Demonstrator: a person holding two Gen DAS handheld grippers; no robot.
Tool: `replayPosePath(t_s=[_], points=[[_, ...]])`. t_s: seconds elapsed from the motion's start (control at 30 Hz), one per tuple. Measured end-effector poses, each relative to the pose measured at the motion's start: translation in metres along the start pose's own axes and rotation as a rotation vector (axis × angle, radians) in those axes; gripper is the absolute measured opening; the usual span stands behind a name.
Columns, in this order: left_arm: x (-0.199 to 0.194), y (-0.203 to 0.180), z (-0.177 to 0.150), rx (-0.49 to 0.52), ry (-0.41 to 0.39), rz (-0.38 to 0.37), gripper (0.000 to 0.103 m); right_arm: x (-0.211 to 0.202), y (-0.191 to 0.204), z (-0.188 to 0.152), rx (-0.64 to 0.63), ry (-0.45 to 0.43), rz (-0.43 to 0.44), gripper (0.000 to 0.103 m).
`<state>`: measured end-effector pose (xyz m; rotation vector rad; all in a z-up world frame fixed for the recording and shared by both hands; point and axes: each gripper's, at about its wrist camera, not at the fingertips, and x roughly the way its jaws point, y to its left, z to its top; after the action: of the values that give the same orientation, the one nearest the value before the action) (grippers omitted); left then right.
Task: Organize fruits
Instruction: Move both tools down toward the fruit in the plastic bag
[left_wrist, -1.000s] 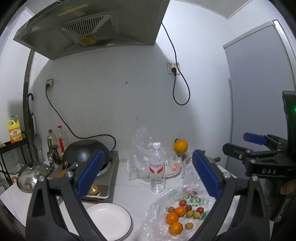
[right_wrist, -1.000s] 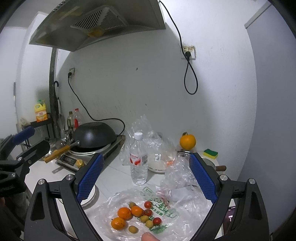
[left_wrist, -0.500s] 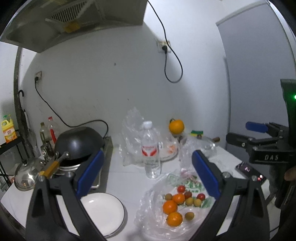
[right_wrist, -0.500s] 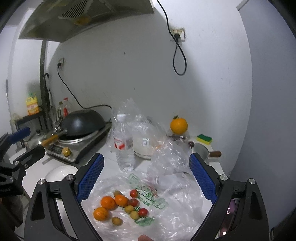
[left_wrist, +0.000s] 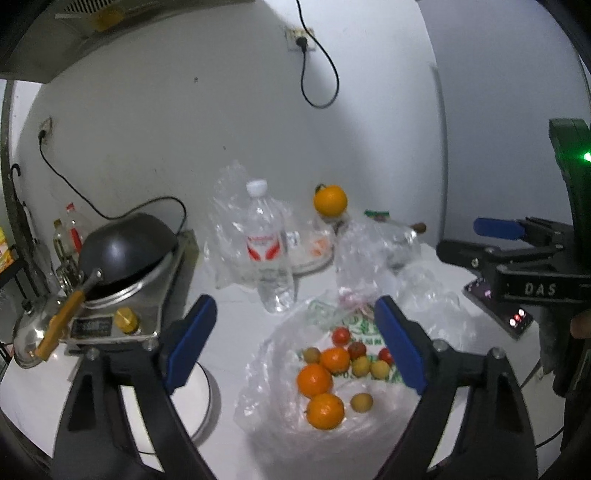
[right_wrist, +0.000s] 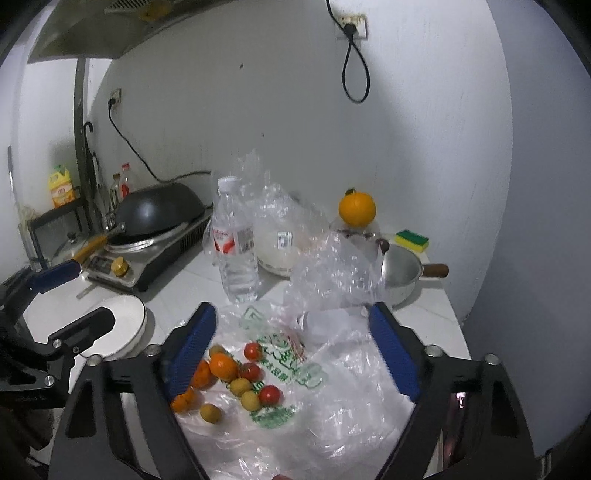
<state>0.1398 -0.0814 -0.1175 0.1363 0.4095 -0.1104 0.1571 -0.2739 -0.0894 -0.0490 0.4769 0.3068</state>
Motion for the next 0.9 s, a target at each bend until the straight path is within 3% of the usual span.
replayPosePath(t_s=[0.13,0.3,0.57,0.63,0.9], points=[[0.015,-0.003,-0.012,-0.007,0.075,-0.013,0.074,0.009,-0.001,-0.008,-0.011,0.035,0.023,0.081],[0.025,-0.007,-0.023,-0.004,0.133,-0.030,0.067,0.018,-0.002,-0.017,-0.015,0.064,0.046,0.076],[0.038,-0.013,-0.040,-0.006,0.205,-0.040,0.065,0.033,-0.003,-0.031,-0.022,0.120,0.073,0.066],[0.043,-0.013,-0.045,-0.009,0.226,-0.043,0.065,0.039,-0.002,-0.035,-0.028,0.138,0.080,0.058],[0.060,-0.015,-0.064,-0.016,0.297,-0.051,0.064,0.063,0.001,-0.052,-0.039,0.216,0.121,0.045]])
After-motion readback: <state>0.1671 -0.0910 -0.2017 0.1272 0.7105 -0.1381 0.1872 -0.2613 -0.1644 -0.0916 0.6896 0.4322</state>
